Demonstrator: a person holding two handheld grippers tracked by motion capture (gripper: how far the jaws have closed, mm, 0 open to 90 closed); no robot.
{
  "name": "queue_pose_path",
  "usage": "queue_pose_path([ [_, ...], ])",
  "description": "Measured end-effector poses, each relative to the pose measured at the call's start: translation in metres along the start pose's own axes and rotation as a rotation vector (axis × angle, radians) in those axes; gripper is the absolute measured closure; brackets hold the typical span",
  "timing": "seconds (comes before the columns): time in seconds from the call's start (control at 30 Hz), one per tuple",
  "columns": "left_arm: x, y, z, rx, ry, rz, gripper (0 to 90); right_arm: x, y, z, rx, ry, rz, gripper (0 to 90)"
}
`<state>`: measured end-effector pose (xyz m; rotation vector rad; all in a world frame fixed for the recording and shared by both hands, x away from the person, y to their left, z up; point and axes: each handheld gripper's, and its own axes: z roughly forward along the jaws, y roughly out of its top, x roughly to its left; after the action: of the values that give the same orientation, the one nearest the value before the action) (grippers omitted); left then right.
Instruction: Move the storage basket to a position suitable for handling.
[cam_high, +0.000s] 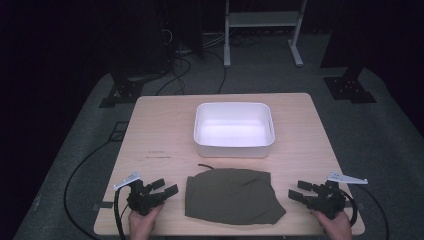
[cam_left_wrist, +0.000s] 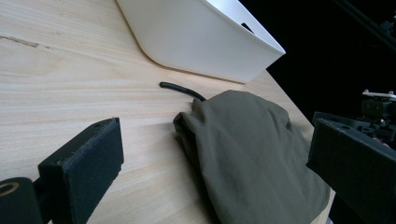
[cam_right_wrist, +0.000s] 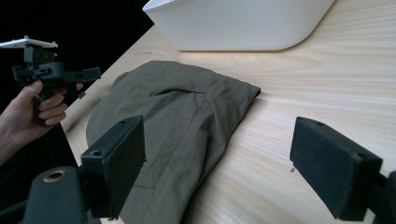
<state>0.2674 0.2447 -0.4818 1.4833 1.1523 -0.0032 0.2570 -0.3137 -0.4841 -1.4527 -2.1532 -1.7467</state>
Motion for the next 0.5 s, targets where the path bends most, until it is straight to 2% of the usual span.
queue_pose_path([
  [0.5,-0.0054,-0.0021,0.0091,0.027,-0.010,0.006,2.5,0.0053,0.0018,0.0090,0.017,0.011,0.003,17.5],
])
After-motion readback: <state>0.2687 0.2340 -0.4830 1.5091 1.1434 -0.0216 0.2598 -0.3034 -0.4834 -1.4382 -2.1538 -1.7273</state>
